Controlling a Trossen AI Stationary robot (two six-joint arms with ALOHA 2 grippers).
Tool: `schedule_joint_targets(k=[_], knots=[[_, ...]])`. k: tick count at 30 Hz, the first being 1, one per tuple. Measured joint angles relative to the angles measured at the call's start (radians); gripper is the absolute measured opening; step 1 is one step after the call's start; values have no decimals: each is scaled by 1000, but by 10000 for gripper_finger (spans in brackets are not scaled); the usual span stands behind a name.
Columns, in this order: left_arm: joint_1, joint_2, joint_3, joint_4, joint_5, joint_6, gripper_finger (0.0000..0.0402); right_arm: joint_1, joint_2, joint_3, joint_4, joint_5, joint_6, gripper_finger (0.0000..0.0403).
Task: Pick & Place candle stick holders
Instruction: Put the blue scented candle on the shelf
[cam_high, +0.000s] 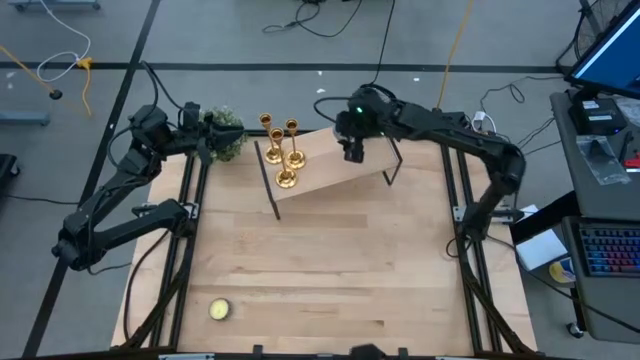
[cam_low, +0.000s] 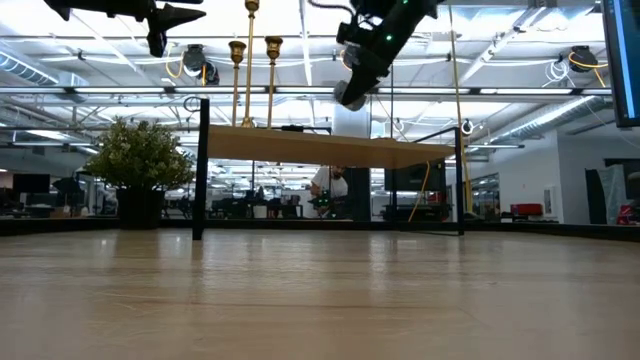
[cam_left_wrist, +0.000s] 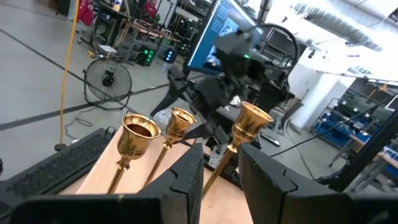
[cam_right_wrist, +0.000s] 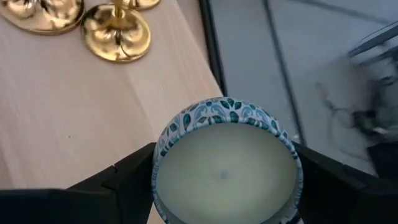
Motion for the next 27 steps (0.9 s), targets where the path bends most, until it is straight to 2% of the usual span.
schedule_joint_targets(k=[5,8,11,27], knots=[[0,0,0,0,0,23,102,-42,139,169,-141,-24,0,291],[0,0,0,0,0,24,102,-69,197,226,-164,-87,30,291],[0,0,0,0,0,24,102,-92,220,236,-172,-117,42,291],[0,0,0,0,0,23,102,-117,281,236,-202,-115,53,292]])
